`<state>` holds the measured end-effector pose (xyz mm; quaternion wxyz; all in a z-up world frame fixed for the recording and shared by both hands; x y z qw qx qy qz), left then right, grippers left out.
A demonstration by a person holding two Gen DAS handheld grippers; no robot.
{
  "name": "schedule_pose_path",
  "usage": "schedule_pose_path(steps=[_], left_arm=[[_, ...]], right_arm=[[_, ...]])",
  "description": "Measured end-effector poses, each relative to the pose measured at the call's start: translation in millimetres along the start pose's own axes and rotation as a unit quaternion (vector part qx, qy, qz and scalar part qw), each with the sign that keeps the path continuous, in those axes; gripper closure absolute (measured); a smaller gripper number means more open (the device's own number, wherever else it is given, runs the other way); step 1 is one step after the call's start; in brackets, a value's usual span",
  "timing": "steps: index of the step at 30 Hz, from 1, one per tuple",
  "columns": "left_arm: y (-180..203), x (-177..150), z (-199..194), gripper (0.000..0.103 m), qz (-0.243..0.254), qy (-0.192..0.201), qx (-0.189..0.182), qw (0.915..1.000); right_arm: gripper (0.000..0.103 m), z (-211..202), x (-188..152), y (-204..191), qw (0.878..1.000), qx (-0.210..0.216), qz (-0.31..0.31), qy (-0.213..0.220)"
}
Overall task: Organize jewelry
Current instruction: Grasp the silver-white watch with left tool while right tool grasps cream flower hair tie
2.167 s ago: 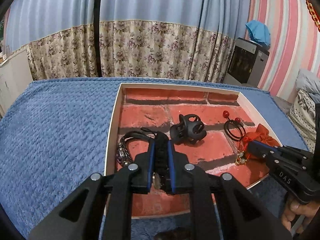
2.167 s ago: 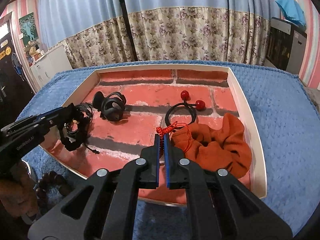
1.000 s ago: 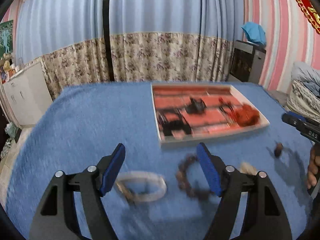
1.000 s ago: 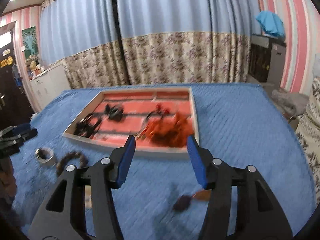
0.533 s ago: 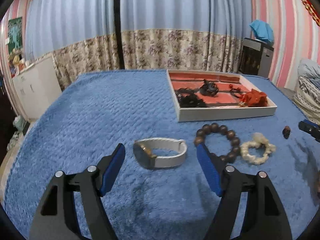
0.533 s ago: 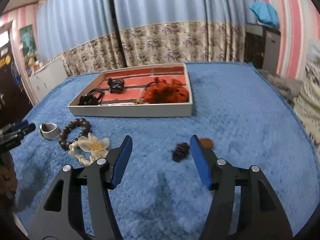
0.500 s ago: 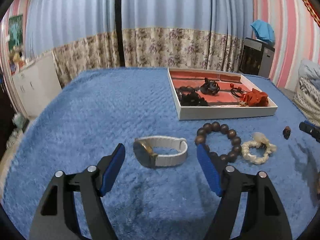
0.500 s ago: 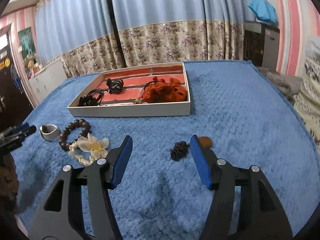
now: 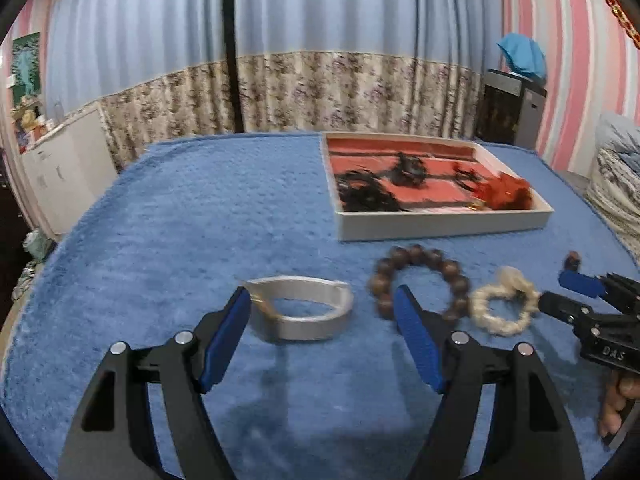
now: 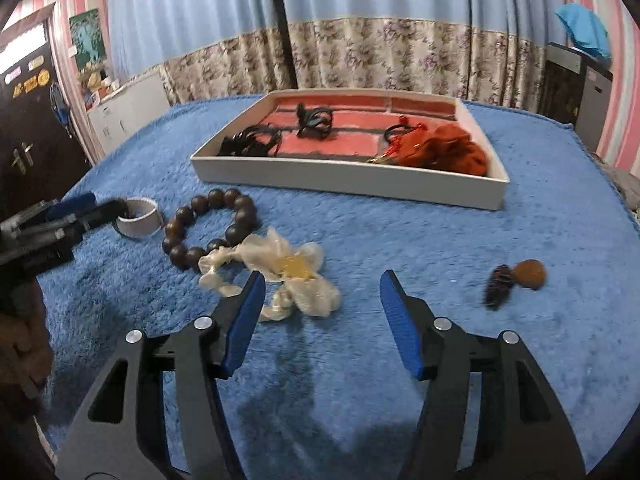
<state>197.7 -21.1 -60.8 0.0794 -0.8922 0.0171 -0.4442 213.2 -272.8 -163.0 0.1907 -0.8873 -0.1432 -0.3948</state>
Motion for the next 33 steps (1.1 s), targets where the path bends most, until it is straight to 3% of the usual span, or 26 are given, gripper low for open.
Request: schedule_pose_path(steps=[8,13,15,16,17,22,30,33], left_arm=[[-37.8,1.0,25.5,0.030,-0.040,-0.019,0.022,0.9988],[-30.9,-4.4,48.7,0.032,-0.017,-0.046,0.033,0.9983],[-29.4,-9.9,56.0,0.038,-0.013,-0.062,0.031,0.9975],[-30.3,-11.1,58.5,0.049,-0.014,-0.069,0.033,0.9970],[-33.0,-12.5,60.6,0.052,-0.018,-0.075,0.028,0.9966],[-37.3,-17.3,59.9,0.065,-0.019,-0.084,0.018,0.9961],[-34.4,-15.9,54.9,0.088,-0.018,-0.070,0.014,0.9973],[-32.4,-14.1,51.7,0.090,-0.019,-0.066,0.008,0.9976]], right_arm=[[0.043,12.4,5.3,-3.1,1.000,-0.002,-0.004,-0.008],[0.043,19.6,3.6,-2.1,1.000,-0.008,-0.001,-0.017],[0.044,25.6,3.0,-3.3,1.000,-0.012,-0.003,-0.024],[0.045,27.5,2.5,-3.1,1.000,-0.014,-0.003,-0.028],[0.047,29.8,2.3,-2.4,0.999,-0.015,-0.002,-0.032],[0.074,40.6,-0.7,-2.5,0.998,-0.016,-0.005,-0.059],[0.085,35.3,0.2,-0.5,0.999,-0.011,0.003,-0.041],[0.085,25.0,3.2,0.8,1.000,-0.013,0.010,-0.021]])
Point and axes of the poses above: each gripper's, at about its wrist camera, not at the fingertips, and z roughly the way its jaws point, y to its right, x to its top, the point moved 4 cm from there along z, roughly the way its jaws point, and after that the axes turned 13 degrees about x, right-handed, at the moved point
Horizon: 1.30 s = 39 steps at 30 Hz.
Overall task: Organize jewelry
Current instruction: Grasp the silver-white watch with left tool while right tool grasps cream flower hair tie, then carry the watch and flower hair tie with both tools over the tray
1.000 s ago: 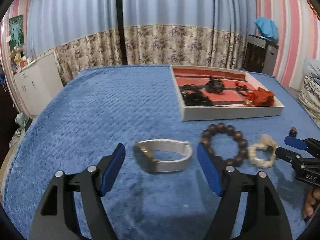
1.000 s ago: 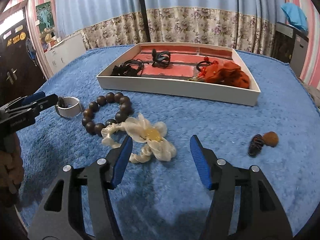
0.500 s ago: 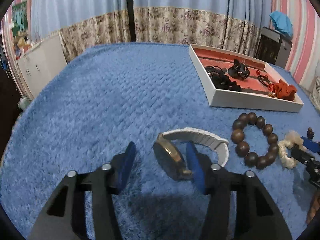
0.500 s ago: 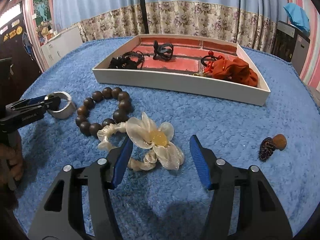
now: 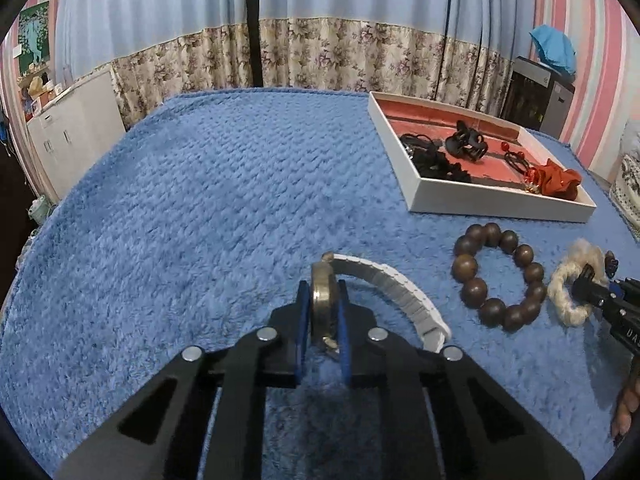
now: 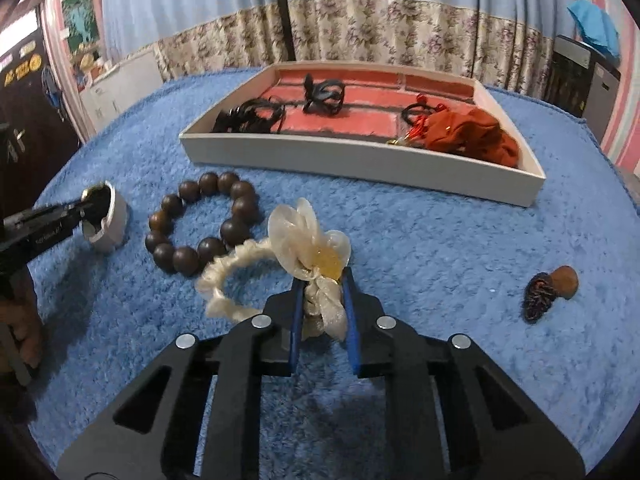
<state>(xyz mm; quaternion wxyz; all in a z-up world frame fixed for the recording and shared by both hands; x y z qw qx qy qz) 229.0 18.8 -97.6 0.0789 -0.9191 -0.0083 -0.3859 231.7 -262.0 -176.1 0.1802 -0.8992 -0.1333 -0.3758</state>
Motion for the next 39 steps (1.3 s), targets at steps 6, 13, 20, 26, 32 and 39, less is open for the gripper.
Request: schedule_pose_path(steps=[6,13,20,26,32,39], left_arm=[[0.2,5.3,-18.2,0.090,-0.003,0.016,-0.014,0.9998],[4.9,26.9,-48.4,0.090,-0.001,0.053,-0.019,0.9984],[25.7,70.3,-59.1,0.090,0.015,0.078,-0.027,0.9965],[52.9,127.3,-54.5,0.090,-0.001,0.094,-0.053,0.9942],[90.0,149.9,-18.9,0.090,-0.014,0.091,-0.081,0.9925],[118.6,133.9,22.2,0.090,0.000,0.076,-0.095,0.9926]], right_arm=[[0.085,-28.6,16.9,3.8,0.999,-0.009,0.001,0.037],[0.085,-58.4,47.2,10.1,0.997,-0.014,-0.004,0.074],[0.085,-81.5,95.5,21.5,0.993,-0.025,-0.008,0.116],[0.085,-86.8,139.3,35.0,0.989,-0.026,-0.001,0.144],[0.085,-50.3,158.9,56.1,0.989,-0.026,0.010,0.143],[0.085,-2.2,137.2,86.3,0.992,-0.024,0.033,0.120]])
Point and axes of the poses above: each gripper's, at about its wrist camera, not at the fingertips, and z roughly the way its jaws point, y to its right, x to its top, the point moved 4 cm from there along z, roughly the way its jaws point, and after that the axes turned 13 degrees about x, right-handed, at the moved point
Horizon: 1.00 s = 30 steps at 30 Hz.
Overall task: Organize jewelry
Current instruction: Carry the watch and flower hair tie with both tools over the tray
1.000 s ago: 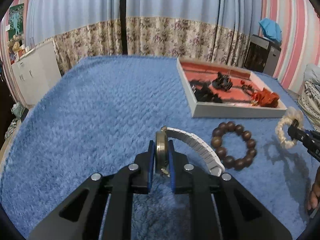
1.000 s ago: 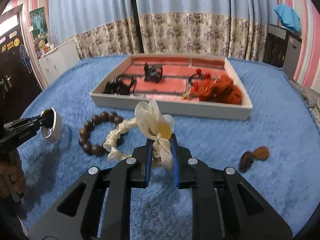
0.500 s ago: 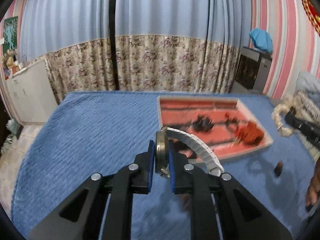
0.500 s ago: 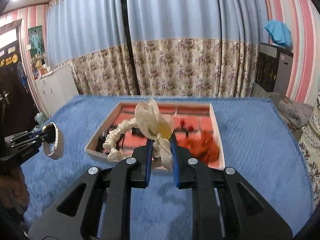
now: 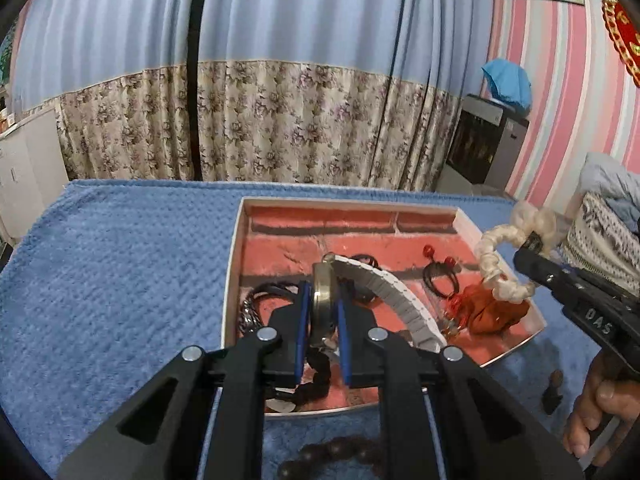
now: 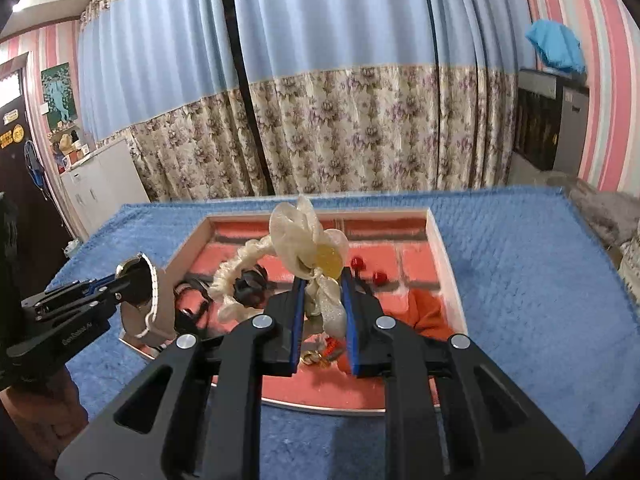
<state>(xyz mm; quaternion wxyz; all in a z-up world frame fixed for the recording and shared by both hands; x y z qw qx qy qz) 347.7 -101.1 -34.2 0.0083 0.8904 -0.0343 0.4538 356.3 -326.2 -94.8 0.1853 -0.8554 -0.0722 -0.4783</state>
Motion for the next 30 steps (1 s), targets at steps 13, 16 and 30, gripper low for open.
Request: schedule_pose_path(steps=[13,16,30], left_arm=[[3.2,-18.9,41.3,0.090,0.002,-0.045,0.014,0.9989],[3.3,-21.3,40.4,0.090,0.005,-0.042,0.019,0.9989],[7.5,-38.3,47.9,0.089,0.034,-0.050,0.042,0.9973]], right_arm=[[0.085,40.2,-28.0,-1.2,0.999,-0.017,-0.014,-0.048],[0.085,43.7,-32.3,1.2,0.998,-0.021,-0.012,-0.054],[0.082,45.0,-42.1,2.9,0.997,-0.030,-0.020,-0.062]])
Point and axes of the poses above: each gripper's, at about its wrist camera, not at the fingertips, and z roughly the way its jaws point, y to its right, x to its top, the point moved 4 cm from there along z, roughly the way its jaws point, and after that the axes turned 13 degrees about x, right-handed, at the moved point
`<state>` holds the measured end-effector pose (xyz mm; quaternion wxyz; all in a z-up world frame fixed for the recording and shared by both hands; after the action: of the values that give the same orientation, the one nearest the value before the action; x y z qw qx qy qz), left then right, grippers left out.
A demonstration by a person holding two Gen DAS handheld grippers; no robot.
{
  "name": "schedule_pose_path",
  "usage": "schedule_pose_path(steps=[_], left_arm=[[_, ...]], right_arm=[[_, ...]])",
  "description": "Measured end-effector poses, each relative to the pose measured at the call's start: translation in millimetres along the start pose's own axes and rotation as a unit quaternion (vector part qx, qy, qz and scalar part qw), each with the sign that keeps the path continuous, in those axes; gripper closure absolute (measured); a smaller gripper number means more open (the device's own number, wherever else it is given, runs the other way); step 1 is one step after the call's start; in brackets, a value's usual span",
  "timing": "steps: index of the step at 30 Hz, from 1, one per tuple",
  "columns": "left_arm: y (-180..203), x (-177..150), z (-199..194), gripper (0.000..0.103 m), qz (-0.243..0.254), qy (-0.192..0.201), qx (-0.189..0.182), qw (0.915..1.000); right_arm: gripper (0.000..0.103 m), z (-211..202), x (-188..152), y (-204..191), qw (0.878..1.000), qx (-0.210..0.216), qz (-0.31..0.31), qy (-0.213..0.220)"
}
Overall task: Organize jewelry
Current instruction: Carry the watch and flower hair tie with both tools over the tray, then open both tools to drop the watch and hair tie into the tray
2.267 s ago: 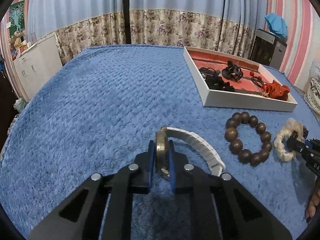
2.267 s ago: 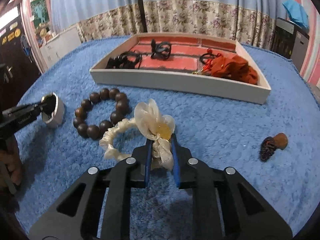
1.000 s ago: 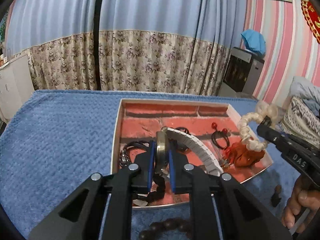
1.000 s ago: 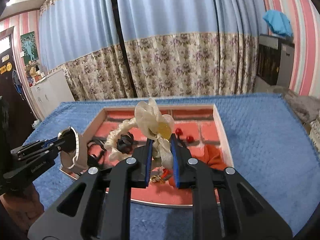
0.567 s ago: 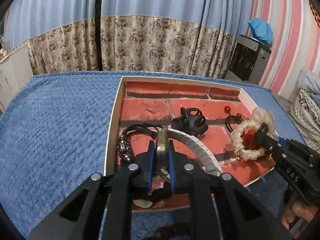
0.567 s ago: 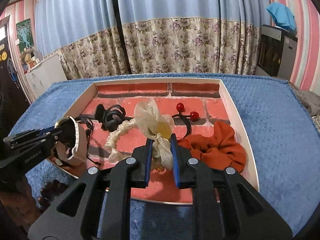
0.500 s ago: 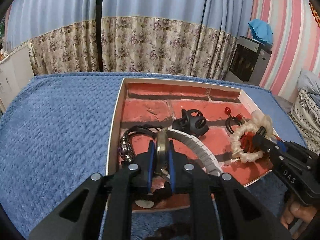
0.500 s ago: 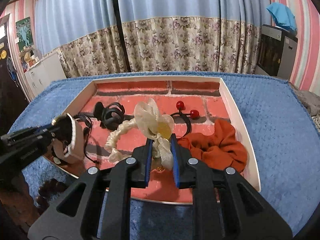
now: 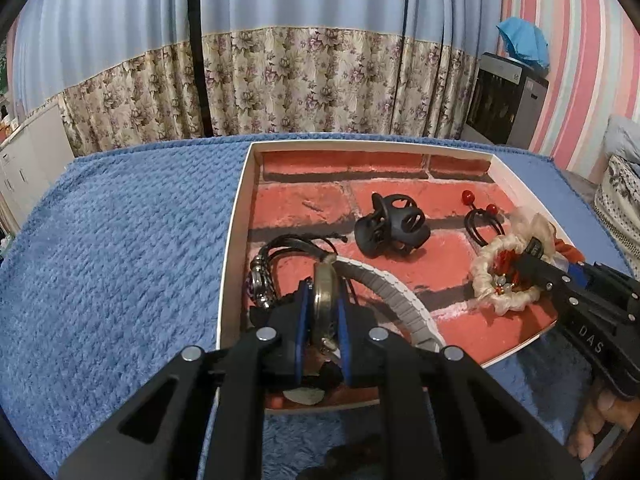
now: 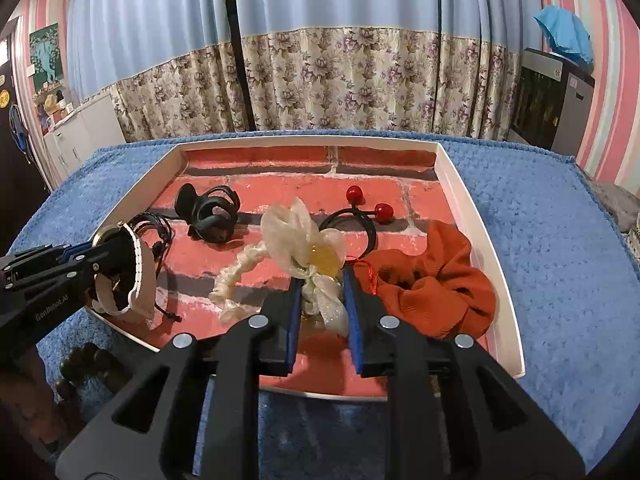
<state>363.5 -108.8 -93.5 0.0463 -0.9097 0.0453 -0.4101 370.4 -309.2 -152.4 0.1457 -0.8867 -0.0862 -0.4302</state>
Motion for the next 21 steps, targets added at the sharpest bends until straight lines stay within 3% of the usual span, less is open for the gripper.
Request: schedule_pose_path(steps=[10,11,12,13,14,21], left_arm=[[-1.1,-0.2,-4.8,0.084,-0.009,0.011,-0.015,0.9998],[-2.2,0.7,-7.2,0.079,-0.011,0.014,-0.016,0.9997],[-3.3,1.6,-10.6,0.074,-0.013,0.018,-0.016,0.9996],[-4.4,2.9,-16.0,0.056,-0.014,0.027,-0.012,0.9995],[-5.4,3.9,-22.2,0.048,-0.013,0.039,-0.007,0.9991],[-15.7,13.2,-46.8,0.048,-0.031,0.062,-0.016,0.9975]], right_arm=[[0.076,-7.7,1.9,4.4,1.000,0.005,0.006,0.018],[0.074,-11.1,3.2,6.8,1.000,0.005,0.009,0.024],[0.065,-14.1,4.0,8.2,1.000,0.004,0.011,0.028],[0.059,-17.5,5.9,10.3,0.999,0.003,0.014,0.032],[0.051,-20.5,6.7,10.8,0.999,0.005,0.016,0.034],[0.051,-54.1,23.4,20.5,0.996,0.009,0.034,0.078]])
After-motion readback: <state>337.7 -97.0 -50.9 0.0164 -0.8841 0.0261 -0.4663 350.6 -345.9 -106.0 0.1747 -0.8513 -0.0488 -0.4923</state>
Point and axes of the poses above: each gripper's, at about its wrist camera, not at the fingertips, and z roughly the way its jaws point, y to its right, x to its top, the point moved 4 cm from there along z, roughly the way its jaws point, and after that the axes turned 13 degrees about x, right-handed, at the moved point
